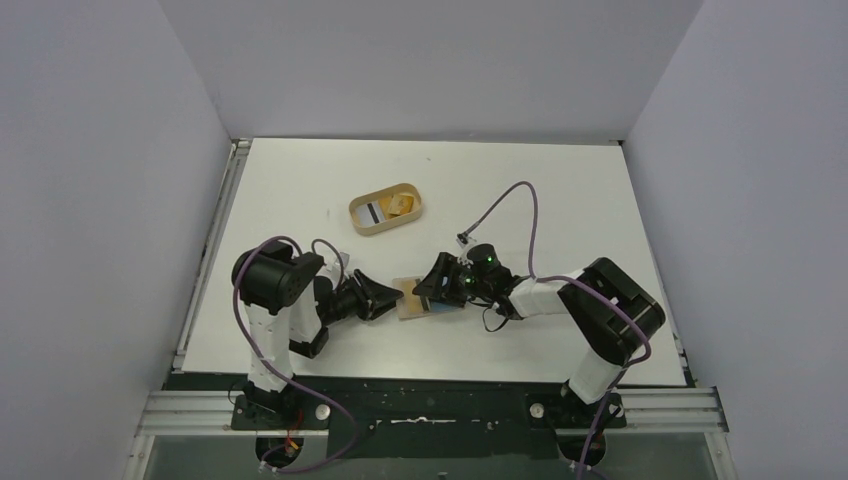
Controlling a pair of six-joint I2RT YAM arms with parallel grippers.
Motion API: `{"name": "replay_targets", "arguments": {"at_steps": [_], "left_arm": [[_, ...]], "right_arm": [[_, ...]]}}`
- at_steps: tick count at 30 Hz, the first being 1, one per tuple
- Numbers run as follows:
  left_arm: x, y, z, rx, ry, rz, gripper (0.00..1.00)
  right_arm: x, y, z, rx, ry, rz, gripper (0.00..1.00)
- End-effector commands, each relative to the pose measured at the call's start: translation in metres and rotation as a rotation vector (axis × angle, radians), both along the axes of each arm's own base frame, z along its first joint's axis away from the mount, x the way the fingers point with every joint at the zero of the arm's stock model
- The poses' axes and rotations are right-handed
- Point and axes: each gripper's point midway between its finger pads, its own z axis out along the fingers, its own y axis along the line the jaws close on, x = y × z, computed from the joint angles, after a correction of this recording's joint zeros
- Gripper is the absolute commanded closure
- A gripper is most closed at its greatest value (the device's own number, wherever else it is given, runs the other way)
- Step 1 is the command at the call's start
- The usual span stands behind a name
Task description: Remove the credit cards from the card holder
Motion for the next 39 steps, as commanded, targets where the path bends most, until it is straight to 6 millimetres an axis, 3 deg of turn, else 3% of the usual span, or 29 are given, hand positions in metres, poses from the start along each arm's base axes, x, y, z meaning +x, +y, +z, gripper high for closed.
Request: {"name": "replay_targets", "arguments": {"at_steps": [1, 4, 17, 22, 26, 31, 39], "left_arm": [[-0.019, 0.013, -0.046, 0.134, 0.134, 0.009, 0.64], [-0.02, 0.013, -0.046, 0.134, 0.136, 0.01, 0.64], [-0.02, 0.006, -0.061, 0.154, 0.172, 0.008, 0.86], [-0.019, 0.006, -0.061, 0.163, 0.168, 0.003, 0.99], [-0.016, 0.004, -0.058, 0.154, 0.158, 0.0, 1.0], [-0.01, -0.003, -0.039, 0.098, 0.121, -0.007, 1.0], [0.008, -0.015, 0.022, -0.014, 0.019, -0.01, 1.0]], "right_arm": [[0.007, -0.012, -0.02, -0.072, -0.021, -0.039, 0.42], [0.006, -0.012, -0.023, -0.072, -0.015, -0.038, 0.42], [0.005, -0.011, -0.023, -0.072, -0.011, -0.027, 0.42], [0.005, -0.011, -0.024, -0.073, -0.01, -0.023, 0.42], [0.005, -0.01, -0.023, -0.075, -0.009, -0.02, 0.42], [0.008, -0.008, -0.015, -0.063, -0.02, -0.014, 0.41], [0.009, 0.003, -0.001, -0.012, -0.034, 0.018, 0.41]]}}
